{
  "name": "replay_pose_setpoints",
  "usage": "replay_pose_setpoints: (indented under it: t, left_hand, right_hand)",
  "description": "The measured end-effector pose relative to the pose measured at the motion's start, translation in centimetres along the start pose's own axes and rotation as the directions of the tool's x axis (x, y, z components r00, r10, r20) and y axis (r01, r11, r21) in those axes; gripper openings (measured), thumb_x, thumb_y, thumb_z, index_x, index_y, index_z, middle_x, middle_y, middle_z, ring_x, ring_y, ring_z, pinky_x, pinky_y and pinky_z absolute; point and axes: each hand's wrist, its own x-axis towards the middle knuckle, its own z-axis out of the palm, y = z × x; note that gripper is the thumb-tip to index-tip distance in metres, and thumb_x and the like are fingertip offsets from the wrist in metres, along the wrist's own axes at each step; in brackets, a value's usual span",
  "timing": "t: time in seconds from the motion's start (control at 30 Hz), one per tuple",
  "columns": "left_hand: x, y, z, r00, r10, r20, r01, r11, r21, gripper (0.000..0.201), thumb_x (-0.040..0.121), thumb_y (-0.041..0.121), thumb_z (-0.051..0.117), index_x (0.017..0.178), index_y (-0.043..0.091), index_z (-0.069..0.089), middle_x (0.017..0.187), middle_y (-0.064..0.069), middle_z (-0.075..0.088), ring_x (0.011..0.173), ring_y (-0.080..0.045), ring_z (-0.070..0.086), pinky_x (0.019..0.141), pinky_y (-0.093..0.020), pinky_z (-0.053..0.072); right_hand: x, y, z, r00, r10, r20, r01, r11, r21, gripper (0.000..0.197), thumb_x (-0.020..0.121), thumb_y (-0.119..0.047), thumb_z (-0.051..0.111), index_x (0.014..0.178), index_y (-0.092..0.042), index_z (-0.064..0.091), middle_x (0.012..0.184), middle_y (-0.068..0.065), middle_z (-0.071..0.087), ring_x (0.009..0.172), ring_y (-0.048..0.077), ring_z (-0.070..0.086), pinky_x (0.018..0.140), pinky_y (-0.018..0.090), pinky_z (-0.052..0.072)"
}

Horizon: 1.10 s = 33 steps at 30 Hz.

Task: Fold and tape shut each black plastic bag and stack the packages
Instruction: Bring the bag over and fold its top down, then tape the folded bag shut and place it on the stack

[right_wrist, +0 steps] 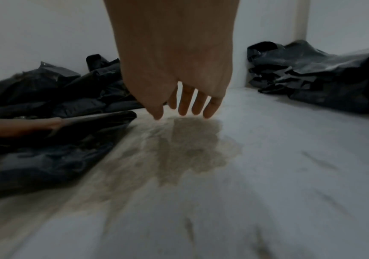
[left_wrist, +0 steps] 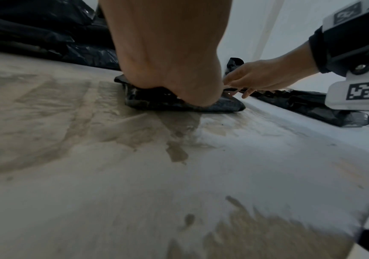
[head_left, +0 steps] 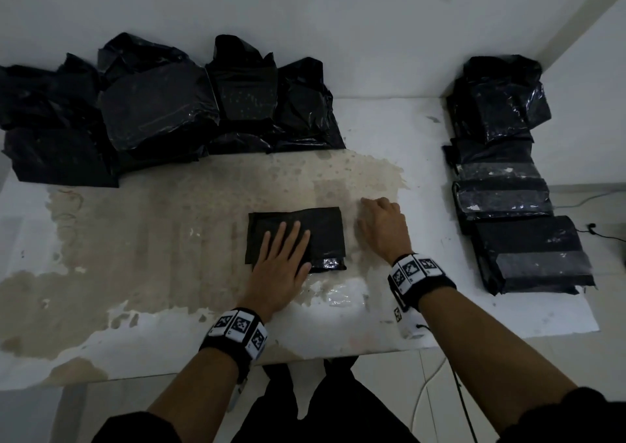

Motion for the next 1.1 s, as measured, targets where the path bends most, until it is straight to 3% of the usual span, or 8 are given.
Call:
replay_pose_setpoints:
  t: [0.07,0.3,0.53,0.7,0.83,0.93,1.0,1.1]
  left_hand:
    - [-0.1,0.0,0.2,1.0,0.004,0.01,-0.004,1.0,0.003,0.064,0.104,0.048,0.021,0.159,0.016,0.017,0.167,-0.01,0.014,0.155,-0.033,0.008,0.123,-0.057,0.016]
    - [0.1,0.0,0.6,1.0,0.001,-0.01,-0.001,1.0,0.019,0.065,0.104,0.047,0.022,0.16,0.015,0.019,0.168,-0.011,0.012,0.155,-0.033,0.007,0.123,-0.054,0.008]
    - [0.0,0.5,0.8,0.999,-0.004,-0.048,0.005,1.0,0.022,0.064,0.103,0.044,0.026,0.159,0.014,0.02,0.167,-0.011,0.015,0.154,-0.034,0.009,0.123,-0.053,0.006]
    - [0.0,0.1,0.7,0.999,0.012,-0.033,-0.011,0.999,0.03,0.064,0.103,0.046,0.025,0.159,0.014,0.022,0.167,-0.012,0.017,0.154,-0.034,0.011,0.123,-0.055,0.011]
    - [0.1,0.0,0.4,0.999,0.009,-0.032,-0.008,1.0,0.026,0.064,0.103,0.047,0.024,0.159,0.014,0.022,0.167,-0.012,0.017,0.154,-0.035,0.01,0.123,-0.053,0.007]
    - [0.1,0.2,0.1,0.999,0.0,-0.053,0.001,1.0,0.02,0.064,0.103,0.046,0.027,0.158,0.014,0.024,0.166,-0.012,0.018,0.154,-0.034,0.01,0.123,-0.053,0.007]
    - [0.2,0.3,0.0,0.998,0.0,-0.056,0.001,1.0,0.014,0.064,0.103,0.045,0.028,0.159,0.014,0.023,0.167,-0.011,0.016,0.154,-0.034,0.01,0.123,-0.054,0.009]
    - [0.1,0.3,0.1,1.0,0.014,-0.014,-0.014,1.0,0.017,0.064,0.103,0.046,0.025,0.158,0.014,0.025,0.166,-0.012,0.019,0.154,-0.034,0.012,0.122,-0.058,0.018]
  right_hand:
    - [0.5,0.4,-0.1,0.997,-0.035,0.062,0.038,0.998,-0.043,0.037,0.096,-0.026,0.064,0.128,-0.008,0.062,0.122,0.017,0.059,0.111,0.039,0.052,0.087,0.047,0.05]
    - [1.4,0.1,-0.2,0.999,-0.003,0.033,0.005,0.996,-0.09,0.018,0.1,-0.018,0.054,0.109,-0.006,0.064,0.109,0.013,0.06,0.106,0.034,0.052,0.075,0.042,0.047]
    - [1.6,0.2,-0.6,0.998,-0.062,0.032,0.064,0.997,-0.034,0.022,0.1,-0.021,0.057,0.118,-0.009,0.061,0.11,0.01,0.062,0.102,0.03,0.055,0.07,0.036,0.043]
    - [2.2,0.1,-0.7,0.993,-0.096,0.068,0.102,0.99,-0.097,0.016,0.101,-0.015,0.051,0.105,-0.005,0.063,0.1,0.012,0.061,0.095,0.032,0.056,0.065,0.035,0.039]
    - [2.0,-0.2,-1.1,0.992,-0.113,0.052,0.114,0.993,-0.011,0.016,0.098,-0.018,0.056,0.103,-0.003,0.059,0.103,0.014,0.058,0.094,0.032,0.054,0.065,0.039,0.043]
    - [1.4,-0.2,-1.6,0.993,-0.111,0.035,0.107,0.988,0.114,0.013,0.097,-0.018,0.055,0.096,-0.006,0.056,0.085,0.012,0.064,0.075,0.033,0.059,0.063,0.042,0.05]
    - [0.7,0.0,-1.7,0.994,-0.111,0.004,0.108,0.974,0.202,0.007,0.096,-0.016,0.057,0.095,-0.009,0.054,0.073,0.008,0.065,0.063,0.031,0.059,0.06,0.045,0.053]
    - [-0.4,0.1,-1.7,0.994,-0.105,0.024,0.093,0.949,0.301,0.018,0.091,-0.012,0.065,0.103,-0.015,0.052,0.076,0.001,0.065,0.066,0.023,0.061,0.064,0.041,0.054]
